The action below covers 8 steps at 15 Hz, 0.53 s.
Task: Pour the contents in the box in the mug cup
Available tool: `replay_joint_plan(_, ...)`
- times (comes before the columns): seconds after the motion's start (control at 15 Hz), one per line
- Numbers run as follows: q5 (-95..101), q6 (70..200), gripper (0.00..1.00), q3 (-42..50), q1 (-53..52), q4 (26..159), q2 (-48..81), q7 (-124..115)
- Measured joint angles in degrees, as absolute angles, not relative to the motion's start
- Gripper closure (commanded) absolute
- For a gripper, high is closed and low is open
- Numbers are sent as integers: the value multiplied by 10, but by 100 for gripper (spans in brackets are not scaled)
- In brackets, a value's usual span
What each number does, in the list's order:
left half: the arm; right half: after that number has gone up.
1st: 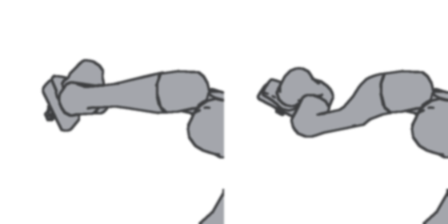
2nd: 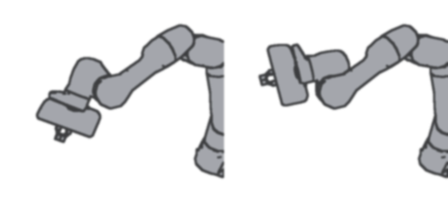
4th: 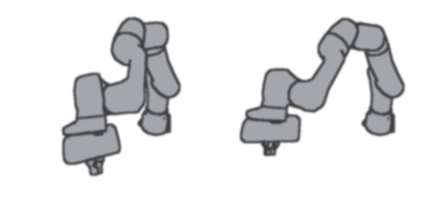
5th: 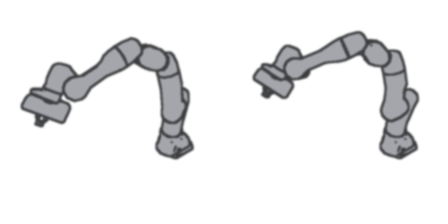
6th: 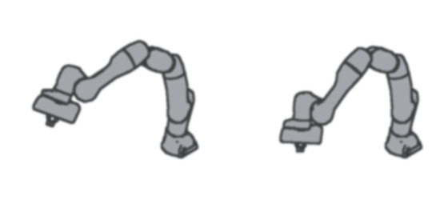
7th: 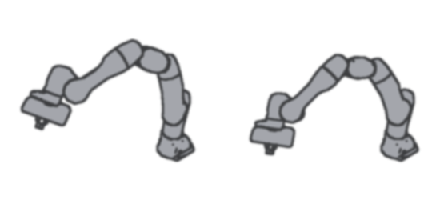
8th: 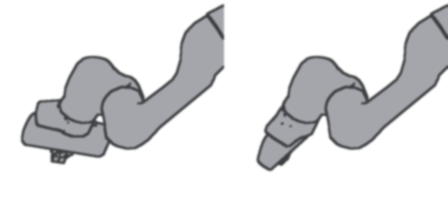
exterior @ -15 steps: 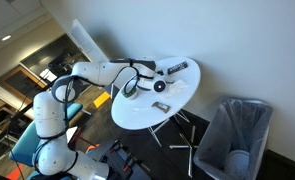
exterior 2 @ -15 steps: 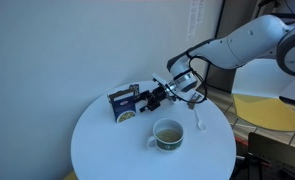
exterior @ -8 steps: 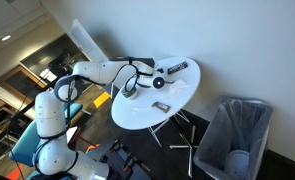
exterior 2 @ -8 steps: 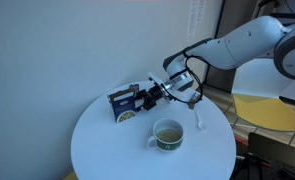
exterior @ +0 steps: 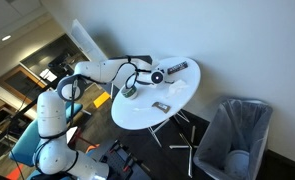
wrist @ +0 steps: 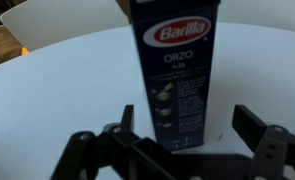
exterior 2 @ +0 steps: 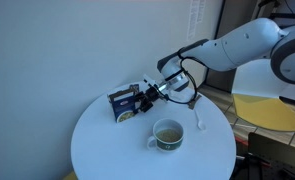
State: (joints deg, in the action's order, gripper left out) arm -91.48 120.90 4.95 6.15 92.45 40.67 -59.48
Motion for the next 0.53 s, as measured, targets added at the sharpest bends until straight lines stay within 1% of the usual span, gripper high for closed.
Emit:
replay_joint_plan(0.27,-903,1210,0,49,57,911,415,-603)
replay_joint_plan(0.33,-902,1210,25,48,57,908,416,-603)
replay_joint_plan(0.4,-902,1210,26,48,57,906,417,-603)
replay_joint_plan(0.47,-900,1210,32,48,56,904,419,-603)
replay_joint_plan(0.53,-898,1210,41,47,56,903,420,-603)
